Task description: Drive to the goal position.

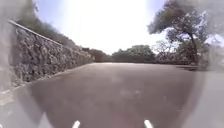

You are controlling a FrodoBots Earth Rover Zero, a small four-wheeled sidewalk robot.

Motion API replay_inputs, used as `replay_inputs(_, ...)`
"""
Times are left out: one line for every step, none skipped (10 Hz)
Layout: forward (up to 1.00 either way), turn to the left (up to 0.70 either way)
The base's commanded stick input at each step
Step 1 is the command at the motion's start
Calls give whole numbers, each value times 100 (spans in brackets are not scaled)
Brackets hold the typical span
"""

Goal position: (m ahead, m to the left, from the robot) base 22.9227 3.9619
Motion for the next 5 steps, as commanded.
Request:
replay_inputs(70, 0)
replay_inputs(70, 0)
replay_inputs(70, 0)
replay_inputs(70, 0)
replay_inputs(70, 0)
